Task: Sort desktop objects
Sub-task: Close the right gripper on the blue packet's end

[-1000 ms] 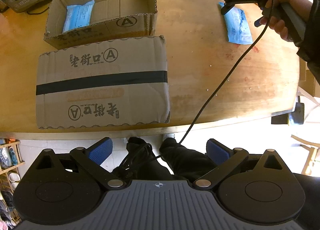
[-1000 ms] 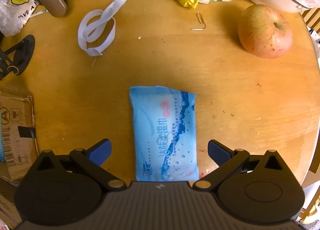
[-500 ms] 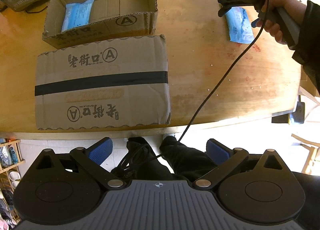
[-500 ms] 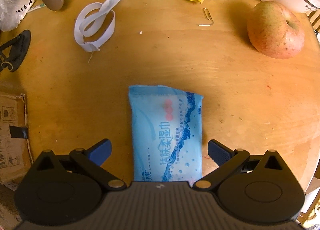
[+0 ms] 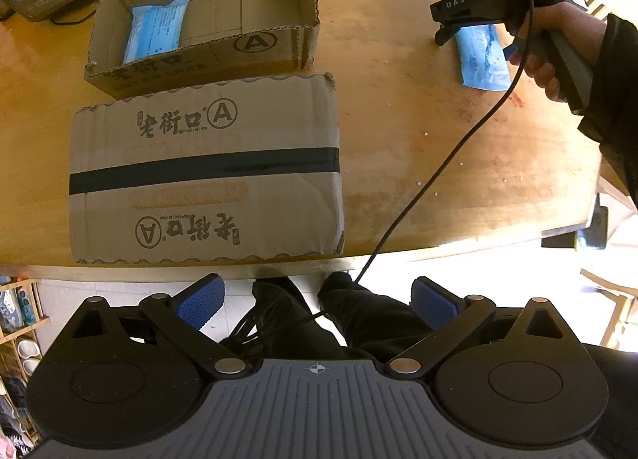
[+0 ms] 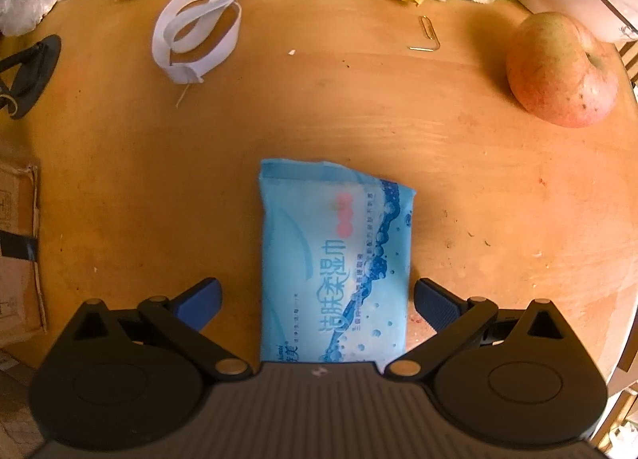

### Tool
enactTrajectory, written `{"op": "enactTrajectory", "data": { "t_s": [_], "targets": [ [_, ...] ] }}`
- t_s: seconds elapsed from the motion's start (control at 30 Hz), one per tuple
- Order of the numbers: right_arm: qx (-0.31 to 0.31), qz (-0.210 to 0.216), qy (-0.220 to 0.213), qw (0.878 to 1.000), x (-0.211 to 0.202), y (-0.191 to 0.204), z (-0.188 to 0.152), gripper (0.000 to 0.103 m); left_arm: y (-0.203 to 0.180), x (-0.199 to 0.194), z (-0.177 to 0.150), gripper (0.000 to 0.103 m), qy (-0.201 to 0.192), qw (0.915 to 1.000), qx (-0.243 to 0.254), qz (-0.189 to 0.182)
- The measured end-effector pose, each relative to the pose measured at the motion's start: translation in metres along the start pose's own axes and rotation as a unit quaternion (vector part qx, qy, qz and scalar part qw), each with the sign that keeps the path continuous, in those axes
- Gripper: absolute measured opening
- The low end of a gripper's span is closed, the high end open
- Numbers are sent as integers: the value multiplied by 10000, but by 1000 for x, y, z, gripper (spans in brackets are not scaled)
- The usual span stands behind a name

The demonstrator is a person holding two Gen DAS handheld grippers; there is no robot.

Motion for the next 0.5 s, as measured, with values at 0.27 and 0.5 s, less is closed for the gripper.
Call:
{"op": "enactTrajectory", "data": {
  "t_s": [0.27, 0.5],
  "targets": [
    [39, 9, 4, 10000, -2, -2, -1, 102, 3, 0, 0, 103, -14, 10000, -18, -19],
    [212, 45, -111, 9997, -16, -9, -1, 71, 6, 0, -1, 103, -26, 10000, -54, -40]
  ]
}}
Point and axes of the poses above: each gripper's, at about its wrist camera, not at the fingertips, and x roughly the way its jaws point, y to its left, z to its top, the point moved 2 cm from there along x, roughly the way its jaws point, and after that the axes turned 14 degrees about x, right-handed, at the moved point
